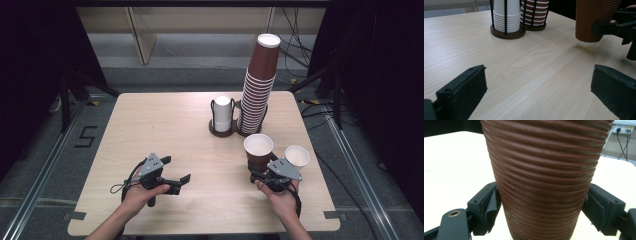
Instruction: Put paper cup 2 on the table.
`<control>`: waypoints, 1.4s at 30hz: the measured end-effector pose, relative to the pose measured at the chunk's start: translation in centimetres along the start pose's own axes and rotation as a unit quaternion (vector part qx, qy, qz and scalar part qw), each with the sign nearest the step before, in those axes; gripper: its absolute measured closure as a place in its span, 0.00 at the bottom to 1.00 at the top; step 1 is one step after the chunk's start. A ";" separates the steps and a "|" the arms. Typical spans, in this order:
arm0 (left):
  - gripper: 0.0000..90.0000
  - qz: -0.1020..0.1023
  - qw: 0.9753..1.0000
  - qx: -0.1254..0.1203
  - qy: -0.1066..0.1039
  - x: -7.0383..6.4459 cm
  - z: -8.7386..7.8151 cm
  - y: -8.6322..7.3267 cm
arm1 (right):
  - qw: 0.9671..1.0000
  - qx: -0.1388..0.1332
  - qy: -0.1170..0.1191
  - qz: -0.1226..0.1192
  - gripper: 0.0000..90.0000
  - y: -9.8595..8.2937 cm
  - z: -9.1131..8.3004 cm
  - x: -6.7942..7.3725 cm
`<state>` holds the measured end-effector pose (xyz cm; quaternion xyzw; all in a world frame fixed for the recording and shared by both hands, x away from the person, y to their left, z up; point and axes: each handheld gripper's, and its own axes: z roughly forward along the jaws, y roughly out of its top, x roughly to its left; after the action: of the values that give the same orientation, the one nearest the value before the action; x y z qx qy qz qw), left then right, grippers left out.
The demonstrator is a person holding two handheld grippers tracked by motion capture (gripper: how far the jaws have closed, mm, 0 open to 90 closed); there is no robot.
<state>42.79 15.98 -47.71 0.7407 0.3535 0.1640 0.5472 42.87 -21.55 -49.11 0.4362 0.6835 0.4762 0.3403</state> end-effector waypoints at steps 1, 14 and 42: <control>0.00 -0.002 1.000 -0.004 -0.004 0.0 0.1 -0.1 | 1.000 0.000 0.003 0.003 0.22 -0.1 0.0 0.0; 0.00 0.001 1.000 0.002 -0.002 -0.1 0.1 -0.1 | 0.999 0.026 -0.012 0.035 0.22 -0.9 0.3 -0.5; 0.00 0.005 1.000 0.001 -0.007 -0.2 0.2 -0.2 | 0.998 0.054 0.002 0.029 0.21 -1.3 0.7 -0.8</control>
<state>42.72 15.70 -47.99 0.7440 0.3467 0.1612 0.5480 43.50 -22.25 -50.49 0.4725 0.6957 0.4493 0.3015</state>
